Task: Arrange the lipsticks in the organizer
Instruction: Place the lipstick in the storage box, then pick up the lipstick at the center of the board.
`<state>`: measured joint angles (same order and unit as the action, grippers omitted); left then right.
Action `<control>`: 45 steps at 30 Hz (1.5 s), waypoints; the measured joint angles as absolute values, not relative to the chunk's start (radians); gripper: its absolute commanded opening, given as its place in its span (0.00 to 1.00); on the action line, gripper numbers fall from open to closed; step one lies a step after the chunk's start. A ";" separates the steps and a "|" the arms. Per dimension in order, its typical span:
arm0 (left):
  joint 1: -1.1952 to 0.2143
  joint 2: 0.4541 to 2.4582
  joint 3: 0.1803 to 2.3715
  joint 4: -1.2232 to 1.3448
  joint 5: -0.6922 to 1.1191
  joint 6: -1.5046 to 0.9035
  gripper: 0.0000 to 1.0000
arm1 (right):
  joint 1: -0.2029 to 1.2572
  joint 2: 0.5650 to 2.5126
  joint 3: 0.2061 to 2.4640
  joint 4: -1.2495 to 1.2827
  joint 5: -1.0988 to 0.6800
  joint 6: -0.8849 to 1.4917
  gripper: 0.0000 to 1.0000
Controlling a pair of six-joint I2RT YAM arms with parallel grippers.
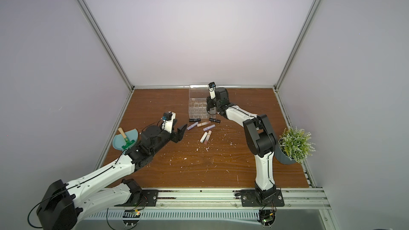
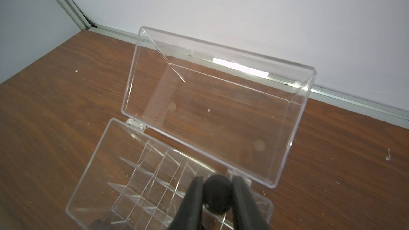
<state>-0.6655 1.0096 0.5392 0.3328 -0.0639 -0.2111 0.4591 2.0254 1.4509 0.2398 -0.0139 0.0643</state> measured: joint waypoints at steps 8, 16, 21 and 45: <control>-0.665 1.124 0.649 0.245 0.001 -0.205 0.90 | 0.462 2.024 1.437 0.248 -0.006 0.060 0.60; -0.669 1.229 0.726 0.124 0.059 -0.190 0.84 | 0.463 1.871 1.272 0.248 0.005 0.072 0.60; -0.702 1.327 0.774 0.053 0.069 -0.179 0.78 | 0.450 1.624 1.089 0.269 0.044 0.099 0.59; -0.759 1.772 1.047 -0.156 0.113 -0.162 0.63 | 0.402 1.324 0.809 0.263 0.042 0.178 0.57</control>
